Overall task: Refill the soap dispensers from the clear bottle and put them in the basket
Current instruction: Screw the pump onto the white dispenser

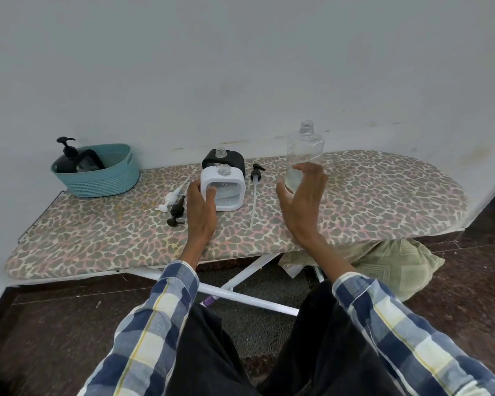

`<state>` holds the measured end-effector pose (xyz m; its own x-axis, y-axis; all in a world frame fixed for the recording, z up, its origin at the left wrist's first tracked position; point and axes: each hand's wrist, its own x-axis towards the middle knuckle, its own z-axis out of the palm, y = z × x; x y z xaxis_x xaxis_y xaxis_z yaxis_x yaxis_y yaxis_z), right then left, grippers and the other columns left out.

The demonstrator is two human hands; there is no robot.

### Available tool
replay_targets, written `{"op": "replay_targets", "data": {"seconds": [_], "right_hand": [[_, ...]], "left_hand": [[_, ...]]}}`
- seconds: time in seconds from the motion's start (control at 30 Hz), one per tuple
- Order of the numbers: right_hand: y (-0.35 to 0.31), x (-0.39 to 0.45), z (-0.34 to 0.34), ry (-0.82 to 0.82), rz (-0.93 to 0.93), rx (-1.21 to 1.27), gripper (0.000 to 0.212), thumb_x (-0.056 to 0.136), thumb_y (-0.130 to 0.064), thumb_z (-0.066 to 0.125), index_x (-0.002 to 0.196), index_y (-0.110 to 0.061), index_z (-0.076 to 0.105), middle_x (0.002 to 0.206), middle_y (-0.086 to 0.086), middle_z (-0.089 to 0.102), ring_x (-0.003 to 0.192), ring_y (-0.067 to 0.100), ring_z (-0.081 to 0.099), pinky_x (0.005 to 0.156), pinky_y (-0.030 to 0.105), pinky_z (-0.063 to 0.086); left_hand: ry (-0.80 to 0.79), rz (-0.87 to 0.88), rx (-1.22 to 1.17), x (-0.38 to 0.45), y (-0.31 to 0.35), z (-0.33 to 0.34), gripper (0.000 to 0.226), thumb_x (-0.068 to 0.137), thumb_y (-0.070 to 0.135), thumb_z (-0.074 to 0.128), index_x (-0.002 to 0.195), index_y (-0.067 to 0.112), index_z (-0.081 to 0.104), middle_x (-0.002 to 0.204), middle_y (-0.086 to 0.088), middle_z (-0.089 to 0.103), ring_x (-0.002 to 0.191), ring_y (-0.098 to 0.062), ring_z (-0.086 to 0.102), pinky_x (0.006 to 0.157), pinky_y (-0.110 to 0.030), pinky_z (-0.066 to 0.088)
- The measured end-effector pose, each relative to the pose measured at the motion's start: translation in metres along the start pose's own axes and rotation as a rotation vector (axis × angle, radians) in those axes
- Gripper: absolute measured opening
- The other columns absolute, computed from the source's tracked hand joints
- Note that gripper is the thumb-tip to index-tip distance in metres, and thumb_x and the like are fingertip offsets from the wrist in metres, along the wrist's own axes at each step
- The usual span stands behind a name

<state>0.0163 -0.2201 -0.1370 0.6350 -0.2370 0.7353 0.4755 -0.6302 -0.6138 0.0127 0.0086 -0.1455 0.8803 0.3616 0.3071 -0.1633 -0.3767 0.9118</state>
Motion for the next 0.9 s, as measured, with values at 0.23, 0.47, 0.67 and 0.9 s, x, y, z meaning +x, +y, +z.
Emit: {"op": "replay_targets", "data": {"seconds": [0.23,0.47,0.67,0.9], "right_hand": [[-0.033,-0.001,0.057,-0.462,0.111,0.194,0.077,0.086,-0.061,0.080,0.142,-0.021,0.046,0.128,-0.006,0.054,0.120,0.019,0.050,0.103,0.043,0.049],[-0.024,-0.002,0.074,-0.582,0.093,0.216,0.065,0.090,-0.051,0.081,0.141,-0.022,0.053,0.131,0.000,0.065,0.111,0.012,0.059,0.096,0.039,0.055],[-0.021,-0.002,0.074,-0.592,0.055,0.194,0.065,0.094,-0.050,0.078,0.145,-0.021,0.050,0.131,0.004,0.066,0.109,0.020,0.064,0.091,0.043,0.057],[-0.016,-0.003,0.074,-0.601,0.097,0.218,0.065,0.091,-0.052,0.080,0.142,-0.022,0.052,0.128,0.002,0.067,0.111,0.019,0.065,0.092,0.045,0.058]], "left_hand": [[0.040,-0.019,0.045,0.000,0.000,-0.002,0.046,0.107,0.046,0.047,0.143,0.019,0.051,0.134,0.000,0.059,0.115,-0.018,0.059,0.090,-0.036,0.046],[0.121,0.000,0.036,0.001,0.001,-0.002,0.047,0.098,0.047,0.050,0.138,0.021,0.053,0.131,0.002,0.060,0.115,-0.015,0.060,0.097,-0.039,0.053],[0.354,0.169,0.193,0.006,0.002,-0.016,0.030,0.096,0.034,0.053,0.121,0.021,0.062,0.121,0.004,0.061,0.111,-0.014,0.058,0.099,-0.037,0.049],[0.302,-0.219,0.469,0.054,-0.014,-0.070,0.018,0.099,0.032,0.058,0.113,0.022,0.063,0.131,-0.003,0.062,0.125,-0.027,0.058,0.110,-0.055,0.045]]}}
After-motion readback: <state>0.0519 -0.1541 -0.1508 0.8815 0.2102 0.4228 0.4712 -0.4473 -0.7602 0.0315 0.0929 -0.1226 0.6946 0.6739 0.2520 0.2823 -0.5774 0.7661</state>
